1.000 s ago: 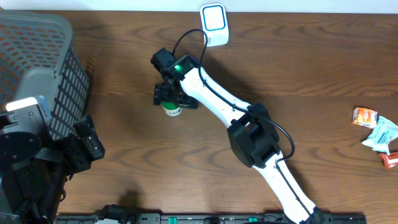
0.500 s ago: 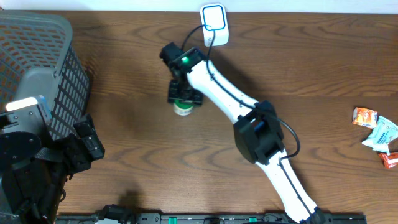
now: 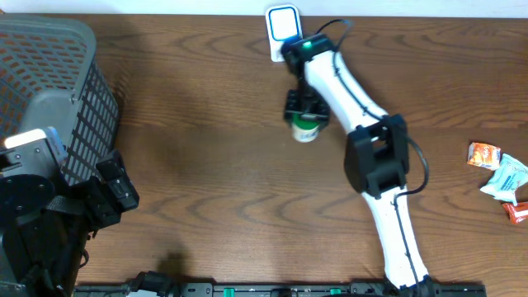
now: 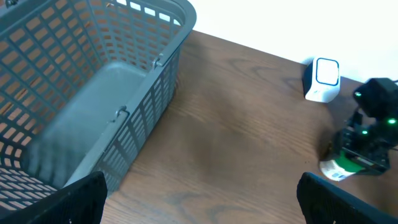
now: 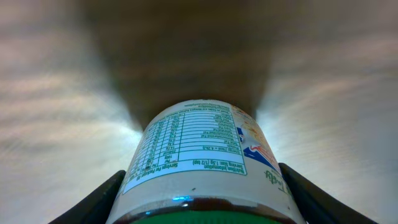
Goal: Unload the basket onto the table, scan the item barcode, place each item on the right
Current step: 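Lift the jar and carry it toward the scanner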
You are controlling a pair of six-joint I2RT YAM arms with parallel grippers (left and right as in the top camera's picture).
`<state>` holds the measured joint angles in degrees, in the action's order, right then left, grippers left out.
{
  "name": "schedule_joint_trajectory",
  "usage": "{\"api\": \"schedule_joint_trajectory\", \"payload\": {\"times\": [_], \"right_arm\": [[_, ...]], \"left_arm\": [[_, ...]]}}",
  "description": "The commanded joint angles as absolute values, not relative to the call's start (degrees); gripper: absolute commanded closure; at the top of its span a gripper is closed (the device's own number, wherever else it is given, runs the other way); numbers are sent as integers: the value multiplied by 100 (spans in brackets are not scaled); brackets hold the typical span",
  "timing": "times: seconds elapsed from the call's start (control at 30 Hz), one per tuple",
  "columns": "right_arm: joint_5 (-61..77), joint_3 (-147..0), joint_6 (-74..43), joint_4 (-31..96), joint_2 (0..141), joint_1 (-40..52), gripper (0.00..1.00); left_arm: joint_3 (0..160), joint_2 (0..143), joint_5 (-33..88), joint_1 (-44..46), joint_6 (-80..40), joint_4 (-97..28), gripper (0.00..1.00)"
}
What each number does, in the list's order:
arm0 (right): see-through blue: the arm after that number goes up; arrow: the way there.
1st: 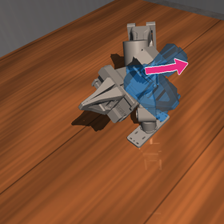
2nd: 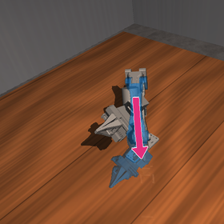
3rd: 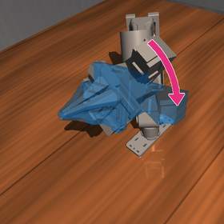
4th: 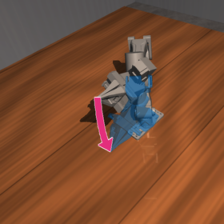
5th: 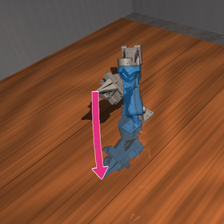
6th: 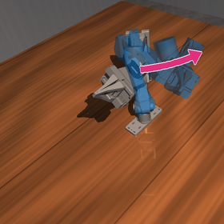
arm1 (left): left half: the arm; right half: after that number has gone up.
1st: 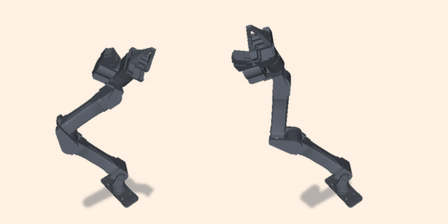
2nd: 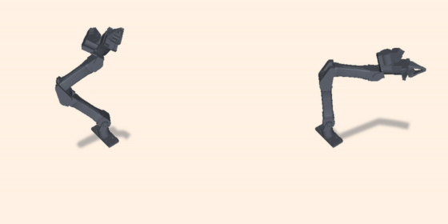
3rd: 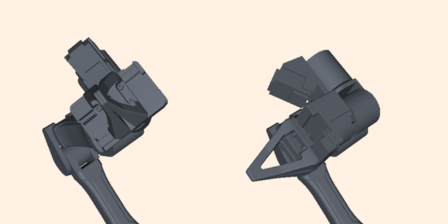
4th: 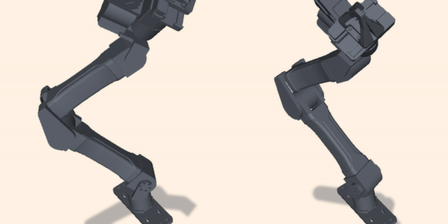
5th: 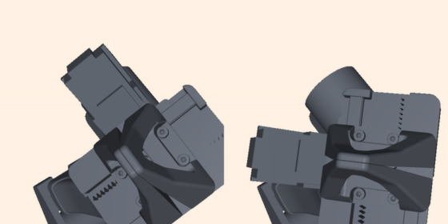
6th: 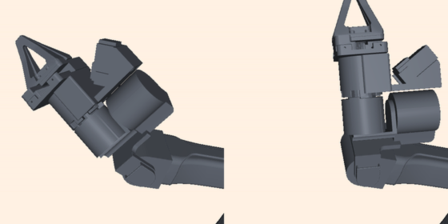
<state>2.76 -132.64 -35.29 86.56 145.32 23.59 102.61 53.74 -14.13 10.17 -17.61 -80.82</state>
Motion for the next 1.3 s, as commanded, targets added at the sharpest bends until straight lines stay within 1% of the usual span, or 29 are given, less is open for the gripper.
{"api": "schedule_joint_trajectory", "payload": {"times": [0.0, 0.17, 0.23, 0.27, 0.3, 0.5, 0.73, 1.0, 1.27], "right_arm": [[-169, -13231, -2932, 8689, 14427, 2108, 50], [-167, -13231, -2923, 8744, 14427, 2014, 49], [-167, -13231, -2902, 8670, 14427, 2027, 46], [-167, -13231, -2902, 8626, 14427, 2036, 43], [-165, -13233, -2899, 8567, 14422, 2038, 38], [-141, -13233, -2574, 8626, 14422, 2018, 32], [-145, -13242, -2303, 8748, 14420, 2016, 18], [-165, -13437, -2261, 8814, 14420, 2012, 14], [-593, -13336, -2261, 8534, 14433, 2025, 11]], "left_arm": [[10210, 5465, -1507, 993, -1837, -8095, 2], [10210, 5507, -1507, 993, -1837, -8090, 2], [10210, 5509, -1507, 993, -1837, -8090, 2], [10210, 5509, -1507, 993, -1837, -8090, 2], [10210, 5509, -1507, 993, -1837, -8090, 2], [10210, 5509, -1507, 993, -1837, -8093, 2], [10210, 5527, -1507, 993, -1837, -8049, 2], [10210, 5537, -1507, 993, -1988, -8053, 2], [10210, 5537, -1505, 993, -2029, -8068, 2]]}}
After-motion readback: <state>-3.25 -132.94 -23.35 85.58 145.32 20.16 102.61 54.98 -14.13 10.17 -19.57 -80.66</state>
